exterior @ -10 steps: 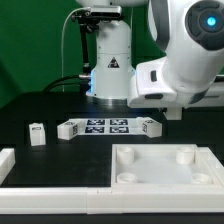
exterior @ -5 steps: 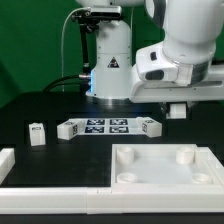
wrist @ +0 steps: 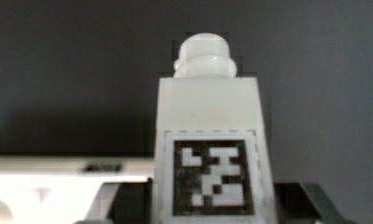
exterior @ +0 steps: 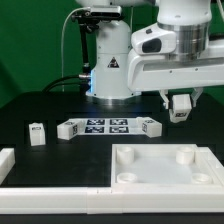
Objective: Assemble one leg
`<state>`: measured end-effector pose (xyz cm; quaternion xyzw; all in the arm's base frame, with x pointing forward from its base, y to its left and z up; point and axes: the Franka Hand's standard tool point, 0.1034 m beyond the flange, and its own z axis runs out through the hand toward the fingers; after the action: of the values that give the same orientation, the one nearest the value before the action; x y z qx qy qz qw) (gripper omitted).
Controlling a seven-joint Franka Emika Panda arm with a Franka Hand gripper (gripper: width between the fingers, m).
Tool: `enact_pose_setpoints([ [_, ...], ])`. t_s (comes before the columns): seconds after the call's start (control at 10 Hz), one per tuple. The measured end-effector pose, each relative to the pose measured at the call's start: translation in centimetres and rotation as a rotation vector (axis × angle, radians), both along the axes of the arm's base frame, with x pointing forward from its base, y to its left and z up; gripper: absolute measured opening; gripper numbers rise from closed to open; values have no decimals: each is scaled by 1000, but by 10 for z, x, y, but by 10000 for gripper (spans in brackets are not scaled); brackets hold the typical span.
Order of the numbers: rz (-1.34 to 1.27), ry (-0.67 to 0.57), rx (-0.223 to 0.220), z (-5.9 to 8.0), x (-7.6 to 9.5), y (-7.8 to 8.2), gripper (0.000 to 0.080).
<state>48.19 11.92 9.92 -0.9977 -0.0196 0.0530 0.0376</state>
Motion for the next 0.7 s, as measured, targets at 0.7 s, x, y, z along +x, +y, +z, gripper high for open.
enact_pose_setpoints([
  [0.7,142,-383,18,7,49,-6,291],
])
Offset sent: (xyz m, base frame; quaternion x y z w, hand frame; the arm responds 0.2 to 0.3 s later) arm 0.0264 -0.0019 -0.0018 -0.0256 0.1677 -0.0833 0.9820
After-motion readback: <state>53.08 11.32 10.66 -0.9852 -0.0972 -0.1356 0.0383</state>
